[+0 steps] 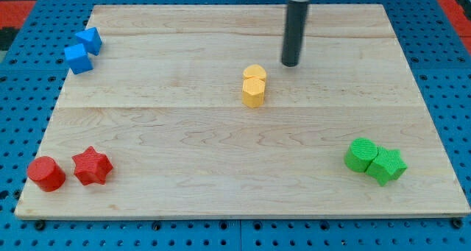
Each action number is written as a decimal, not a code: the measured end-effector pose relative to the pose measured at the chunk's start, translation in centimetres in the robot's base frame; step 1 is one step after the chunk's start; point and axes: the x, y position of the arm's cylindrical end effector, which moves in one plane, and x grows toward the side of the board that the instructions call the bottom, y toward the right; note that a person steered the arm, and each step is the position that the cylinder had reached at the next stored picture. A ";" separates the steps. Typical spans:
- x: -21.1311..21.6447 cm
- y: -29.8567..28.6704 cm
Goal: Move the hexagon towards the center left
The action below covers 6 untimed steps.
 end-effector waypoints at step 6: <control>4.7 -21.7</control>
